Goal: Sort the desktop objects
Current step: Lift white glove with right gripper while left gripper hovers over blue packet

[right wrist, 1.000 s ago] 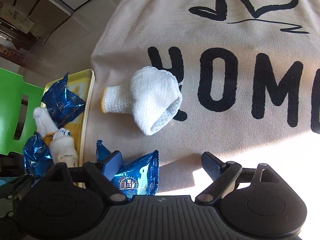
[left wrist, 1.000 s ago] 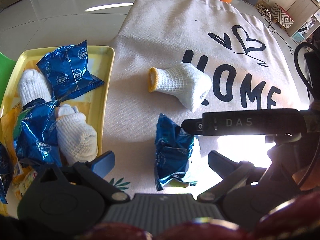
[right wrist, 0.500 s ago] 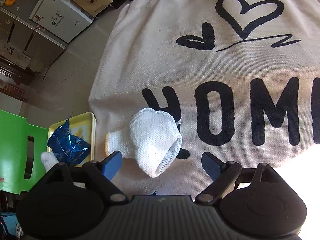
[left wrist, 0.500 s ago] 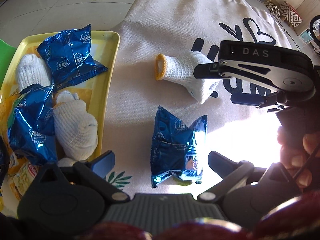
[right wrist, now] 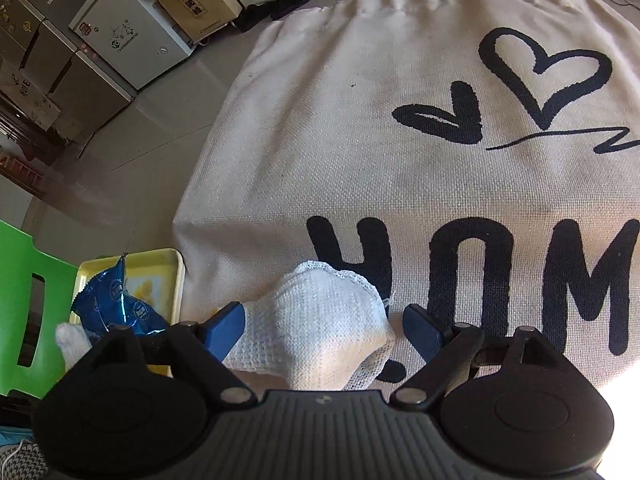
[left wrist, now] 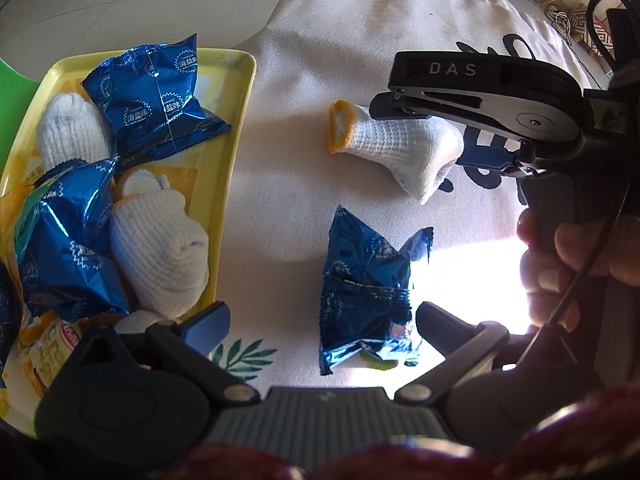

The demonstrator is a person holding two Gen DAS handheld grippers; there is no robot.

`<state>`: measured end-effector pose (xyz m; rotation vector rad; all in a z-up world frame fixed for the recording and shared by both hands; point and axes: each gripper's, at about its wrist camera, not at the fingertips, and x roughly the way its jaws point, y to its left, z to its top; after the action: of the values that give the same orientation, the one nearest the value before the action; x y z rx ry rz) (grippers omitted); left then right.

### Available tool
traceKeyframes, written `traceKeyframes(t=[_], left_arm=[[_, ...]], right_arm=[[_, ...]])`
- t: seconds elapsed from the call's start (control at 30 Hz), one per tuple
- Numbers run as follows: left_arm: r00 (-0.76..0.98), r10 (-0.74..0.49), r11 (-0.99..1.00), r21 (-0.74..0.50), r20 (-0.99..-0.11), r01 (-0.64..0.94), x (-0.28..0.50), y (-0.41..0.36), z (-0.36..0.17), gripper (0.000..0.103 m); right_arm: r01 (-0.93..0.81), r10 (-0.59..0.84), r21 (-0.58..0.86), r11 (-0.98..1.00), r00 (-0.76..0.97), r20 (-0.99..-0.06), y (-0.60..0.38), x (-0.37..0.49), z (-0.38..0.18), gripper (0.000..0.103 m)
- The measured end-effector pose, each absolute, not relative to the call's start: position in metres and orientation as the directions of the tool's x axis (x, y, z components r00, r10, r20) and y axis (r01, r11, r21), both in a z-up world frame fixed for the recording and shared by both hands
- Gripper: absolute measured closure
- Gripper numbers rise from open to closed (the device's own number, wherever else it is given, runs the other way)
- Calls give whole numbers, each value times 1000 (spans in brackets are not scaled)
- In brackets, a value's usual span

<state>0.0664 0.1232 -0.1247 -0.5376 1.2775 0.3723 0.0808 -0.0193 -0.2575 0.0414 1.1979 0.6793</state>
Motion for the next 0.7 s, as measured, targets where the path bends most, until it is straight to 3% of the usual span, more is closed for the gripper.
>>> traceKeyframes(t=[0.03, 0.1, 0.3, 0.5, 0.7], left_arm=[[257, -33, 821, -173, -966, -545, 66, 123, -125, 1], [256, -31, 824, -170, -966, -541, 66, 123, -126, 1], [253, -21, 827, -159, -967, -539, 65, 124, -126, 1], [255, -14, 828, -154, -967, -538, 73, 119, -129, 1], [249, -13, 834, -147, -969, -532, 76, 118, -131, 1]], right_arm=[[-474, 503, 366, 801, 201, -840, -20, 85, -256, 22], [-497, 513, 369, 785, 189, -837, -18, 84, -255, 42], [-464, 517, 387, 797, 194, -834, -31, 82, -251, 56], [-370, 443, 333, 867, 269, -855, -60, 85, -239, 58], [-155, 307, 271, 950, 292, -906, -110, 92, -235, 58]])
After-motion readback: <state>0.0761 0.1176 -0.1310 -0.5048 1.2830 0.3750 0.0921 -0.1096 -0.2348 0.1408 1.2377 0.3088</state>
